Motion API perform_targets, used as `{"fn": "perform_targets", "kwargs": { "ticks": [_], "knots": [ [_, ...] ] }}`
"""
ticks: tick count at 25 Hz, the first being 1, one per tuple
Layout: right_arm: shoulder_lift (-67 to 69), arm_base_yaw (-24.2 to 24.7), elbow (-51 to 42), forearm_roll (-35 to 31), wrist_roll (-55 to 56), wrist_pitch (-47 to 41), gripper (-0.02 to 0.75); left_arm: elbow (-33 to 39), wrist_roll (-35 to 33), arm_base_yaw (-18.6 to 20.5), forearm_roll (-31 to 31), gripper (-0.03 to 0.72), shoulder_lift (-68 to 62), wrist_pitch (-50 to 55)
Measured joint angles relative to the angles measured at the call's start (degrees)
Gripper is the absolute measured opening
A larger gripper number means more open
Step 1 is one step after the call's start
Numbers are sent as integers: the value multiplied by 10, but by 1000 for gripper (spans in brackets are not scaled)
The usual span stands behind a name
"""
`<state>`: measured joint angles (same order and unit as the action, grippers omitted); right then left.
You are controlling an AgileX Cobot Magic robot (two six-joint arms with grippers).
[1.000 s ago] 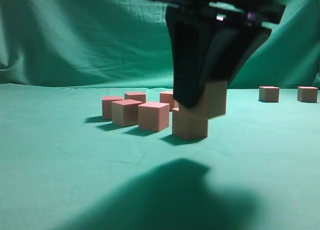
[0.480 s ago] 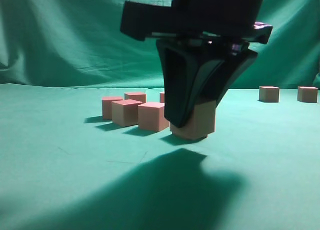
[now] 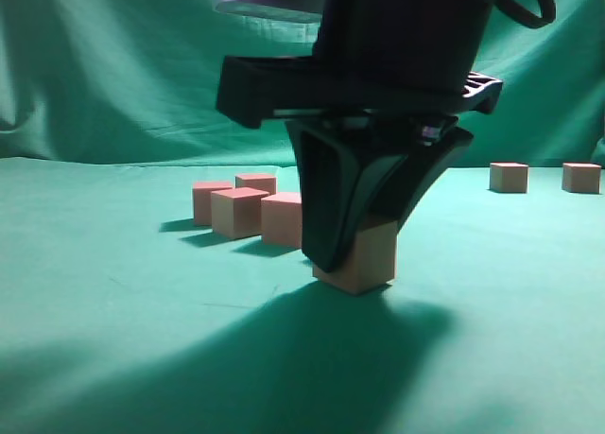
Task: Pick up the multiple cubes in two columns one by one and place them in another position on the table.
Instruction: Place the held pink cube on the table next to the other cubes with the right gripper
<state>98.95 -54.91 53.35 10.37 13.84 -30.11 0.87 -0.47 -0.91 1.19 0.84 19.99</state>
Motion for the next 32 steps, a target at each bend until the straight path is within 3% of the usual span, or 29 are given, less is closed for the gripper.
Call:
{"fn": "perform_targets", "kwargs": {
  "ticks": [32],
  "knots": [
    [7,0,1,19,-17,-1,264,0,0,0,0,0,0,0]
  ]
}}
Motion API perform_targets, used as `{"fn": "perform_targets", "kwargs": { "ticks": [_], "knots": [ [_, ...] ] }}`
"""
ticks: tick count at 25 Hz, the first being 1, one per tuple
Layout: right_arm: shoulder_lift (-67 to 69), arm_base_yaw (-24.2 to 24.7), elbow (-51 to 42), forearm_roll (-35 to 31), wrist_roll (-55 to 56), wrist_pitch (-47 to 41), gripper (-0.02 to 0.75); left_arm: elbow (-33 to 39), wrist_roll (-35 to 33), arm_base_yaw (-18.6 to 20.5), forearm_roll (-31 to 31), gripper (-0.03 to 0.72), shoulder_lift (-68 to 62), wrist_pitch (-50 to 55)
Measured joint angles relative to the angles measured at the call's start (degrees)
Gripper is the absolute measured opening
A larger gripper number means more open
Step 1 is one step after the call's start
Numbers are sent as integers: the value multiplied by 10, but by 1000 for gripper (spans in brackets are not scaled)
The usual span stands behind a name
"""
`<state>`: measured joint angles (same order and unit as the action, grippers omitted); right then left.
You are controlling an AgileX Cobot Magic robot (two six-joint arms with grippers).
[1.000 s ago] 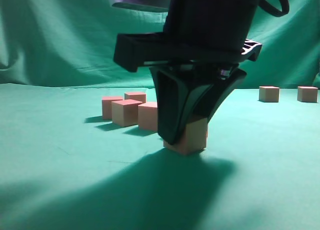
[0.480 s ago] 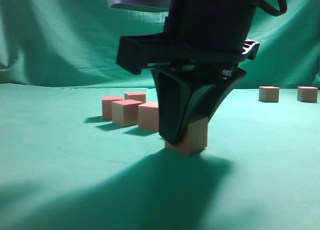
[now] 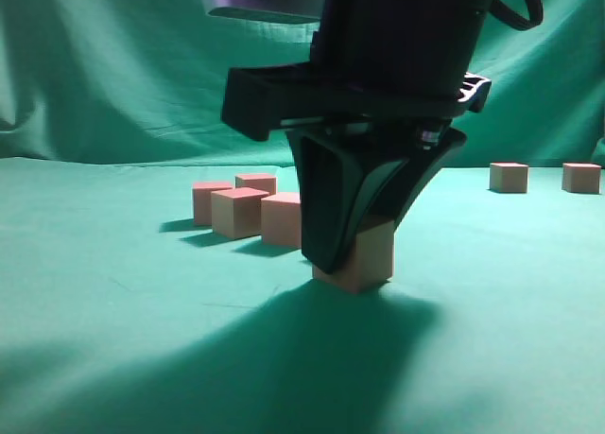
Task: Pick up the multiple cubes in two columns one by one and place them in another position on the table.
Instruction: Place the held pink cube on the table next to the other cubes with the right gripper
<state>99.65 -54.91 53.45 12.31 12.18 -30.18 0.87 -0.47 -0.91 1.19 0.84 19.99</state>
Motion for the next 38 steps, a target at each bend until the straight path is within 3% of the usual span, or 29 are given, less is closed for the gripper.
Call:
{"fn": "perform_targets", "kwargs": {
  "ticks": [11,13,14,16,17,18,22,32,38],
  "knots": [
    [0,0,0,-9,0,-8,264,0,0,0,0,0,0,0],
    [3,0,0,-14,-1,-23,327,0,0,0,0,0,0,0],
    [2,0,0,-15,-1,-26,321,0,0,0,0,0,0,0],
    [2,0,2,-16,-1,-30,401,0,0,0,0,0,0,0],
    [2,0,6,-17,-2,-35,385,0,0,0,0,0,0,0],
    [2,0,12,-18,-2,-41,452,0,0,0,0,0,0,0],
    [1,0,35,-18,-2,-73,564,0,0,0,0,0,0,0],
    [-41,0,123,-20,-6,-245,578,0,0,0,0,0,0,0],
    [-107,0,182,40,-4,-344,578,0,1,0,0,0,0,0]
  ]
}}
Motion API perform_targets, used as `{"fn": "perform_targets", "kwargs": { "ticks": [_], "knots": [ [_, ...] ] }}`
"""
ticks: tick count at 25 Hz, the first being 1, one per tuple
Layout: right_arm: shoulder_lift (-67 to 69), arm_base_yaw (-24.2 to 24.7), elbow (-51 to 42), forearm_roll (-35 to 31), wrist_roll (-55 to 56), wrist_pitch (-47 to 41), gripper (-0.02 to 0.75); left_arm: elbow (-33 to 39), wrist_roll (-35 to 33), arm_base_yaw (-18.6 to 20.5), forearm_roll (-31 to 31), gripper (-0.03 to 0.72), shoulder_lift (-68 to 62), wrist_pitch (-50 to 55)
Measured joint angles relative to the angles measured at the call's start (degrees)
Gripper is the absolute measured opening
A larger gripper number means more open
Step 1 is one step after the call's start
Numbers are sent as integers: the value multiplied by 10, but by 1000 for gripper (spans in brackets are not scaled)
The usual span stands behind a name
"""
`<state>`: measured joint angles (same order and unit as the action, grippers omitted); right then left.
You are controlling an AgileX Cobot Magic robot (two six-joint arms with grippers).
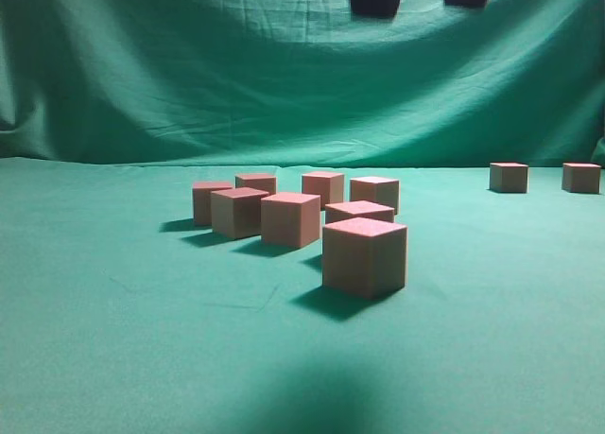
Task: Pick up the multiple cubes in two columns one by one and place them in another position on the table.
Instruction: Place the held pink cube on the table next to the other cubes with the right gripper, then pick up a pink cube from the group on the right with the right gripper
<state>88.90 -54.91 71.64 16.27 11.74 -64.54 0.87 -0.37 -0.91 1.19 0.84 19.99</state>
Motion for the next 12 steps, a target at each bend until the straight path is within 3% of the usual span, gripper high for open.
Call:
{"fn": "perform_targets", "kwargs": {
  "ticks": [8,12],
  "knots": [
    [-118,4,19,163,113,-14,578,0,0,0,0,0,0,0],
    [-141,61,19,184,148,-18,578,0,0,0,0,0,0,0]
  ]
}}
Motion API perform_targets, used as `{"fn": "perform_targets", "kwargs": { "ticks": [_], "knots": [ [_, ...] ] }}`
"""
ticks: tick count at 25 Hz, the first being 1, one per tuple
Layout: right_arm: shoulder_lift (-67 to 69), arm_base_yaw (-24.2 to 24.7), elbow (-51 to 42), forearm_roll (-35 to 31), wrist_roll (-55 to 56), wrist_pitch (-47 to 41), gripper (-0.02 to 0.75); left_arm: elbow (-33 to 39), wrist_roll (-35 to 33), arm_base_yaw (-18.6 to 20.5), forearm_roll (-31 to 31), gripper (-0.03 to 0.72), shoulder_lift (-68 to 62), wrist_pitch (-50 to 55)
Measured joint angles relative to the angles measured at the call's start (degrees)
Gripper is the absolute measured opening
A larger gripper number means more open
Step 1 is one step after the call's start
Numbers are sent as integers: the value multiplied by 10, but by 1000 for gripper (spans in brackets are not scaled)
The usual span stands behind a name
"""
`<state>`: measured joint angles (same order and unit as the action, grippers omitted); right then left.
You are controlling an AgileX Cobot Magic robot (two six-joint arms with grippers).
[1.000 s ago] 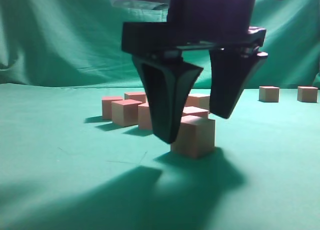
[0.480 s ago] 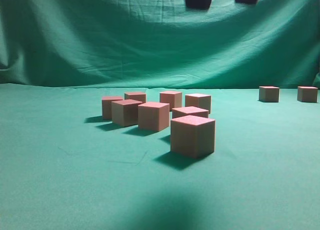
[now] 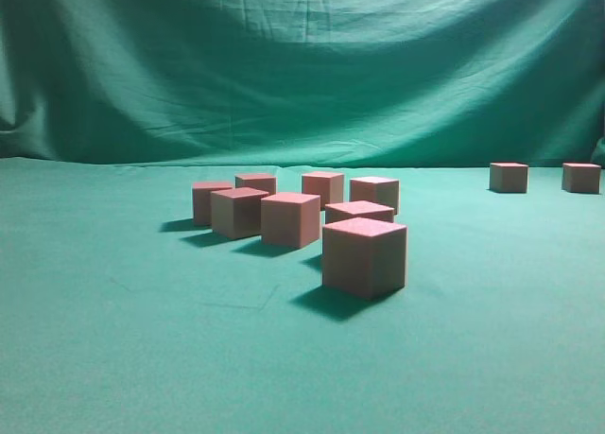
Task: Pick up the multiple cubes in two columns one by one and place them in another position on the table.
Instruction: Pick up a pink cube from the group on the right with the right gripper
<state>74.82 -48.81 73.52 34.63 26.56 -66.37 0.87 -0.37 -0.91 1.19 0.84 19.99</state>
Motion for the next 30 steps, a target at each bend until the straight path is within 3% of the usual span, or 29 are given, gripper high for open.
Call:
{"fn": "perform_targets", "kwargs": {
  "ticks": [3,10,15,19,30],
  "knots": [
    [2,69,0,-26,-10,-5,578,0,0,0,0,0,0,0],
    [74,244,19,-207,-138,7,578,0,0,0,0,0,0,0],
    [179,342,85,-289,-190,8,578,0,0,0,0,0,0,0],
    [276,365,167,-293,-202,10,578,0,0,0,0,0,0,0],
    [521,366,421,-300,-235,15,578,0,0,0,0,0,0,0]
  ]
}}
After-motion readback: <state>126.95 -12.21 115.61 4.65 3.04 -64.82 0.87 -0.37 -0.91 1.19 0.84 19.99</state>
